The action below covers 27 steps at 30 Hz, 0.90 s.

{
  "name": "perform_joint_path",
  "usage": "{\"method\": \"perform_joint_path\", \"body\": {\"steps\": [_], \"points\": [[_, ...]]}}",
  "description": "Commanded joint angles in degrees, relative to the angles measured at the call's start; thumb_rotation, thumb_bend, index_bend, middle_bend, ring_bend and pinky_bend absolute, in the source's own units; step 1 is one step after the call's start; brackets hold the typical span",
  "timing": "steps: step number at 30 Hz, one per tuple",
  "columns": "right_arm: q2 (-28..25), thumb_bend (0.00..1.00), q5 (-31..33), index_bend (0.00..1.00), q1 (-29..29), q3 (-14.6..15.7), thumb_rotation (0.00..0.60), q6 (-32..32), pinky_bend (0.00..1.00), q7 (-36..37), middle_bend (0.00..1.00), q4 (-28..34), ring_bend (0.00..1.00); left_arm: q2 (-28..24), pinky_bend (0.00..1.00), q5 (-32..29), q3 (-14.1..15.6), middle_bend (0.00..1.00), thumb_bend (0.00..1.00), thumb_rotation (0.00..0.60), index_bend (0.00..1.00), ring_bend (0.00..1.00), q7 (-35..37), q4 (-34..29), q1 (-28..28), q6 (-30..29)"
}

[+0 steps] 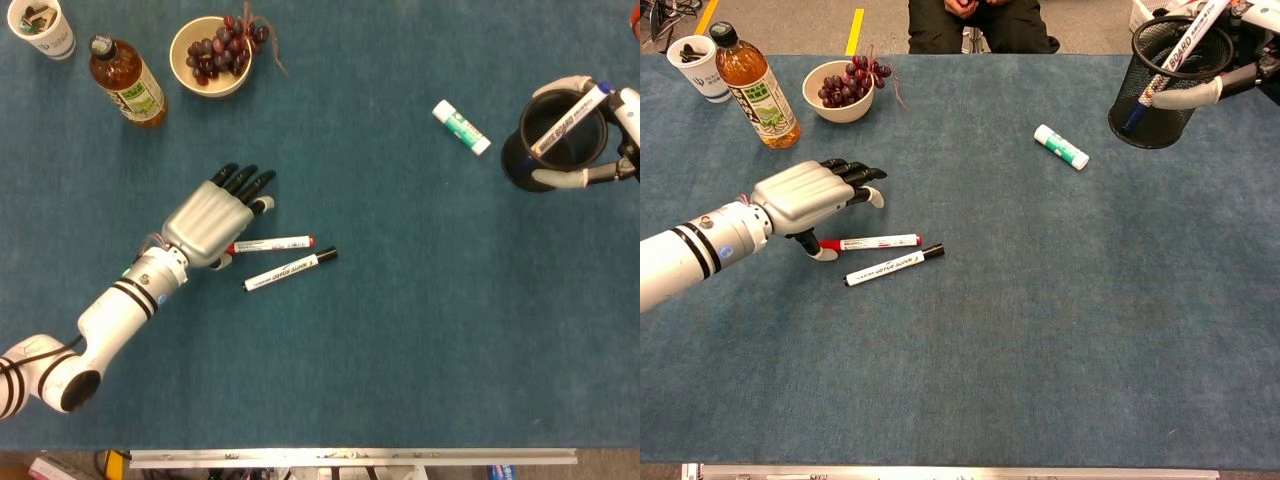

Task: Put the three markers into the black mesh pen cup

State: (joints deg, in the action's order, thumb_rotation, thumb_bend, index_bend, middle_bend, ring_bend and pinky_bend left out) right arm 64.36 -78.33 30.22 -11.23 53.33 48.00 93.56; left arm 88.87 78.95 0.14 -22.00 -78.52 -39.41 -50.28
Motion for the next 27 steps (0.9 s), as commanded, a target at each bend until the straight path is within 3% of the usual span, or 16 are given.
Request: {"method": "perform_joint_path", "body": {"steps": [1, 6, 15, 27], "points": [[0.0, 0.31, 0.0, 0.47, 0.0, 0.0, 0.600, 0.0, 0.43, 0.0, 0.43, 0.1, 0.34, 0.3, 0.11, -0.6, -0.6, 0.03, 0.15, 0.600, 0.22, 0.01, -0.1, 1.0, 0.1, -0.5], [0.1, 0.31, 0.0, 0.47, 0.1, -0.1, 0.600, 0.0, 0.43, -0.1, 0.43, 0.1, 0.34, 0.7, 0.11, -0.7, -1.2, 0.05, 0.15, 0.600, 0.24, 0.02, 0.0, 2.1, 0.6, -2.1], [0.6, 0.31, -0.1, 0.47, 0.3, -0.1, 0.600, -0.1, 0.43, 0.0, 0.43, 0.0, 0.34, -0.4, 0.12, -1.3, -0.4, 0.07, 0.15, 0.600, 0.39, 0.03, -0.7, 0.2, 1.5, -2.6], [0.3, 0.31, -0.2, 0.48, -0.1, 0.0, 0.600, 0.2, 0.43, 0.9, 0.43, -0.3, 0.34, 1.0, 0.11, -1.6, -1.2, 0.09, 0.17, 0.600, 0.46, 0.03, -1.2, -0.1, 1.0, -2.6]]}}
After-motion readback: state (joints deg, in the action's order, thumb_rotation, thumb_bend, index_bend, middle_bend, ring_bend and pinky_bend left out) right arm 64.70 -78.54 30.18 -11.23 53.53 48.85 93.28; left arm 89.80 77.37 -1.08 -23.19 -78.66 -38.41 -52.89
